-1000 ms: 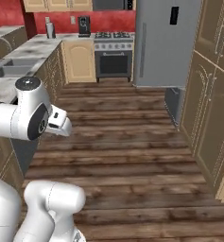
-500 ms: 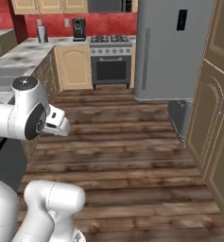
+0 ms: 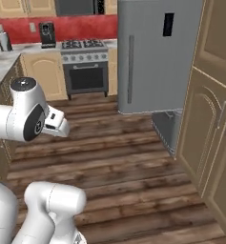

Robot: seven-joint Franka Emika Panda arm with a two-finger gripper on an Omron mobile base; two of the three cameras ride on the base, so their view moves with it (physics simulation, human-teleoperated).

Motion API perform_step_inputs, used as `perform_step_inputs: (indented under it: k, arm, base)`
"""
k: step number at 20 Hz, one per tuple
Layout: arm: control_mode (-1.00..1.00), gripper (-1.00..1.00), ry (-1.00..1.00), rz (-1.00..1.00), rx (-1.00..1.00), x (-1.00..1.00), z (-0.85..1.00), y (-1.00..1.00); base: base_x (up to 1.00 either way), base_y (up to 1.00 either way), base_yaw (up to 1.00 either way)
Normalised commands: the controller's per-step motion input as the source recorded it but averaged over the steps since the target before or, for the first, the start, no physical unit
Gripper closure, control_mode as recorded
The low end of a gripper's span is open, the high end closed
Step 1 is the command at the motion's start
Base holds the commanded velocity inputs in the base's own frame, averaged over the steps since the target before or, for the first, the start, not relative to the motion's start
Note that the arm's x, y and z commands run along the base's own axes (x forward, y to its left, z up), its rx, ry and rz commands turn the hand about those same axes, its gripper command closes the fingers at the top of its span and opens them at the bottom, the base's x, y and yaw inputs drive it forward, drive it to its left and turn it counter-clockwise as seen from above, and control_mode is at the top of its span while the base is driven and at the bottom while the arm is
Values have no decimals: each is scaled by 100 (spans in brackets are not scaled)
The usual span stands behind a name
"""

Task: Pick up the tangerine and peach from the fridge and place one fruit on each plate on the dining counter.

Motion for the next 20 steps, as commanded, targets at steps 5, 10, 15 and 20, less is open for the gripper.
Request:
perform_step_inputs:
  k: [5,10,15,20]
  arm:
    - [100,-100,0,0,0,0,0,0]
    - [100,-100,0,0,0,0,0,0]
    - [100,-100,0,0,0,0,0,0]
    - [100,-100,0,0,0,0,0,0]
  base:
    - [100,53,-13]
    - [100,52,6]
    - [100,58,3]
    - [100,75,-7]
